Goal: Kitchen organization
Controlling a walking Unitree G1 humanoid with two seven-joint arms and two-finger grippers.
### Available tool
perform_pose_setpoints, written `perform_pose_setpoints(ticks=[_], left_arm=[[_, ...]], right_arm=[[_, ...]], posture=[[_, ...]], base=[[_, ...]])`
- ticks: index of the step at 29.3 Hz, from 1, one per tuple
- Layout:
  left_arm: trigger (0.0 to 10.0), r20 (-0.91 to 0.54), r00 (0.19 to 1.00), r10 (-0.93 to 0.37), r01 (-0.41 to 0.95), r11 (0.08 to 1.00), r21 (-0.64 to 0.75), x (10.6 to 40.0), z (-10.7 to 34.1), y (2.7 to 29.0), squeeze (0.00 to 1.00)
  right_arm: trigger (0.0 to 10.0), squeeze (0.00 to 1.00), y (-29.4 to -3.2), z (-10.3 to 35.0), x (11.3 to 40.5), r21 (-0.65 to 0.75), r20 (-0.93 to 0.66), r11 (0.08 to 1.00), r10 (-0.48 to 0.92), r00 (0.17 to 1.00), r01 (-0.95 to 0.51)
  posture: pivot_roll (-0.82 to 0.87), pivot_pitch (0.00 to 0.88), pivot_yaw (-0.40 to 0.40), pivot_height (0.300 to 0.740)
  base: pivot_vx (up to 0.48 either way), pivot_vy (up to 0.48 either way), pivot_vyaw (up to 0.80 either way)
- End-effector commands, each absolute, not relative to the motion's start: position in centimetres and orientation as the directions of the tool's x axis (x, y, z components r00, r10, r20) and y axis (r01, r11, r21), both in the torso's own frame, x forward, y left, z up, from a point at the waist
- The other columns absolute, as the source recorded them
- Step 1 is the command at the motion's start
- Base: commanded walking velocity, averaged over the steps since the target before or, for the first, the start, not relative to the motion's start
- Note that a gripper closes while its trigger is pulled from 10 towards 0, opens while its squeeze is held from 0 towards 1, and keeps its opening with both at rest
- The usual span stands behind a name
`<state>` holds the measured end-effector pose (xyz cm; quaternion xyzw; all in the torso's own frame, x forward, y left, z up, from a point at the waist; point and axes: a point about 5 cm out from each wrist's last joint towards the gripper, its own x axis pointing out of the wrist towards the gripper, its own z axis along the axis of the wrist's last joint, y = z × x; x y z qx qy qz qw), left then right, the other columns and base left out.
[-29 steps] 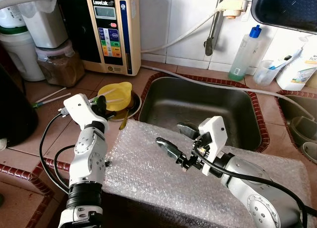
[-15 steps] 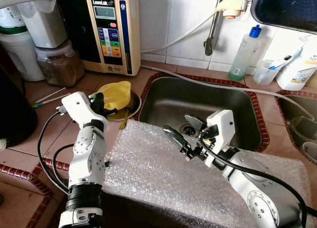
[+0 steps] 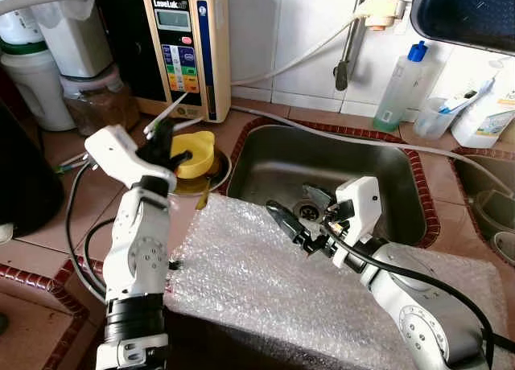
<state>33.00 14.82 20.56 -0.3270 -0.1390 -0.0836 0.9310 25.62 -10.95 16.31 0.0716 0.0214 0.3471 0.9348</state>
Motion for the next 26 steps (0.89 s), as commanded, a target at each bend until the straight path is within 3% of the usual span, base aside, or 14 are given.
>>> perform_pose_setpoints(ticks=[1, 2, 4, 5, 9, 12, 16, 19, 21, 26], left_arm=[[0.0, 0.333, 0.934, -0.127, 0.315, 0.732, -0.604, 32.9, 21.2, 13.8, 0.0], [0.0, 0.348, 0.917, -0.194, 0.384, 0.661, -0.645, 32.7, 21.4, 12.8, 0.0], [0.0, 0.348, 0.902, -0.256, 0.43, 0.606, -0.669, 32.4, 21.2, 11.9, 0.0], [0.0, 0.335, 0.899, -0.281, 0.437, 0.564, -0.701, 32.2, 21.0, 11.2, 0.0], [0.0, 0.32, 0.889, -0.328, 0.452, 0.511, -0.731, 31.9, 20.7, 10.4, 0.0], [0.0, 0.333, 0.823, -0.46, 0.538, 0.443, -0.717, 30.9, 20.3, 8.0, 0.0], [0.0, 0.335, 0.802, -0.495, 0.555, 0.41, -0.724, 30.8, 20.4, 7.5, 0.0], [0.0, 0.34, 0.796, -0.501, 0.561, 0.402, -0.723, 30.9, 20.6, 7.5, 0.0], [0.0, 0.346, 0.779, -0.523, 0.58, 0.391, -0.715, 30.7, 20.7, 7.2, 0.0], [0.0, 0.348, 0.773, -0.53, 0.584, 0.382, -0.716, 30.4, 20.6, 6.9, 0.0]], right_arm=[[10.0, 0.0, -11.3, 16.5, 26.2, 0.139, 0.018, 0.766, 0.631, 0.775, -0.627], [10.0, 0.0, -11.4, 16.6, 26.7, 0.142, 0.024, 0.783, 0.609, 0.793, -0.605], [10.0, 0.0, -11.6, 16.7, 27.2, 0.156, 0.033, 0.798, 0.584, 0.811, -0.582], [10.0, 0.0, -12.1, 16.8, 27.8, 0.1, 0.031, 0.84, 0.533, 0.845, -0.534], [10.0, 0.0, -12.7, 16.7, 28.3, 0.064, 0.029, 0.875, 0.479, 0.877, -0.48], [10.0, 0.0, -13.3, 16.9, 29.7, 0.266, 0.061, 0.882, 0.387, 0.92, -0.388], [10.0, 0.0, -13.1, 17.0, 30.4, 0.327, 0.068, 0.871, 0.365, 0.928, -0.367], [10.0, 0.0, -12.2, 17.3, 30.9, 0.409, 0.09, 0.825, 0.389, 0.917, -0.39], [10.0, 0.0, -11.4, 17.4, 31.1, 0.547, 0.1, 0.735, 0.418, 0.903, -0.401], [10.0, 0.0, -10.2, 18.2, 31.4, 0.679, 0.166, 0.597, 0.442, 0.882, -0.427]], posture=[[-0.01, 0.0, 0.006, 0.74], [-0.01, 0.0, 0.009, 0.74], [-0.01, 0.0, 0.01, 0.74], [-0.01, 0.0, 0.009, 0.74], [-0.01, 0.0, 0.011, 0.74], [-0.01, 0.0, 0.01, 0.74], [-0.01, 0.0, 0.012, 0.74], [-0.01, 0.0, 0.014, 0.74], [-0.01, 0.0, 0.014, 0.74], [0.0, 0.0, 0.007, 0.74]], base=[[0.0, 0.0, 0.0], [0.0, 0.0, 0.0], [0.0, 0.0, 0.0], [0.0, 0.0, 0.0], [0.0, 0.0, 0.0], [0.0, 0.0, 0.0], [0.0, 0.0, 0.0], [0.0, 0.0, 0.0], [0.0, 0.0, 0.0], [0.0, 0.0, 0.0]])
